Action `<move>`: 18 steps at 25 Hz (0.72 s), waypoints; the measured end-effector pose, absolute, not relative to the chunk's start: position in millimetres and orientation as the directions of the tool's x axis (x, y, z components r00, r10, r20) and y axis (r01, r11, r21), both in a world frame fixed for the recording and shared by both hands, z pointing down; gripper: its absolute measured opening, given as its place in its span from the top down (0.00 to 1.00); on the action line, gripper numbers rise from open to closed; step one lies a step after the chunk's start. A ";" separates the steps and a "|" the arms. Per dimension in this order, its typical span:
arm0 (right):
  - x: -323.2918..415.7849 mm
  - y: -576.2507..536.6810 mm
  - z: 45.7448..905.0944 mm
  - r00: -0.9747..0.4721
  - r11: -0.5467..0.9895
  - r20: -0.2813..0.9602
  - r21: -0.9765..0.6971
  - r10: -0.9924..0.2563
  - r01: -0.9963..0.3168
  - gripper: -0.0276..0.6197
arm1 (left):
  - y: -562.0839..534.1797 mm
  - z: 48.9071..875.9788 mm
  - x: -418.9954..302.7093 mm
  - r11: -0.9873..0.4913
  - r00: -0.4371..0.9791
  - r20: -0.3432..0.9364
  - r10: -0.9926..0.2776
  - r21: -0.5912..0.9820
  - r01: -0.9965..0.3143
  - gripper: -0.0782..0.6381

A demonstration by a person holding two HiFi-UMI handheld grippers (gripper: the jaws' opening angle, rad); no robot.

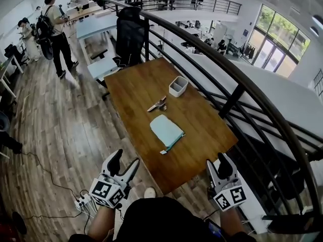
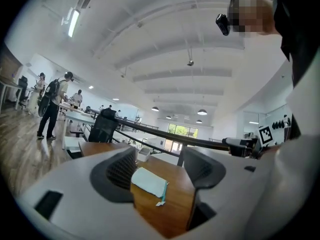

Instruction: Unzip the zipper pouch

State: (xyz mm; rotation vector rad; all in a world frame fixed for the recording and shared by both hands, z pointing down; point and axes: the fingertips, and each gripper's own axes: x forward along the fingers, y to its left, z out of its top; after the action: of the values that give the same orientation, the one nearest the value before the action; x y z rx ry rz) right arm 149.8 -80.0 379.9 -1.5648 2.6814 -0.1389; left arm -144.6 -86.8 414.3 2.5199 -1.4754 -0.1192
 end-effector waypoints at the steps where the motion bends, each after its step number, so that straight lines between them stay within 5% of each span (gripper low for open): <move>1: 145.9 -86.8 379.5 -0.493 0.489 0.020 -0.093 -0.870 -0.867 0.63 | -94.1 414.9 -145.1 -0.480 0.502 0.044 -0.864 0.228 -0.847 0.48; 18: 136.0 -138.4 422.8 -0.452 0.434 0.140 -0.143 -0.881 -0.890 0.62 | -169.1 489.0 -90.4 -0.628 0.670 0.210 -0.712 0.235 -0.742 0.48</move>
State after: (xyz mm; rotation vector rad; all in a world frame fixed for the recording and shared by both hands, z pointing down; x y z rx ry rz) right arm 136.0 -138.4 422.8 -1.6664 2.6977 -0.3125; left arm -90.4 -169.1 489.0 2.5851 -1.1575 0.1388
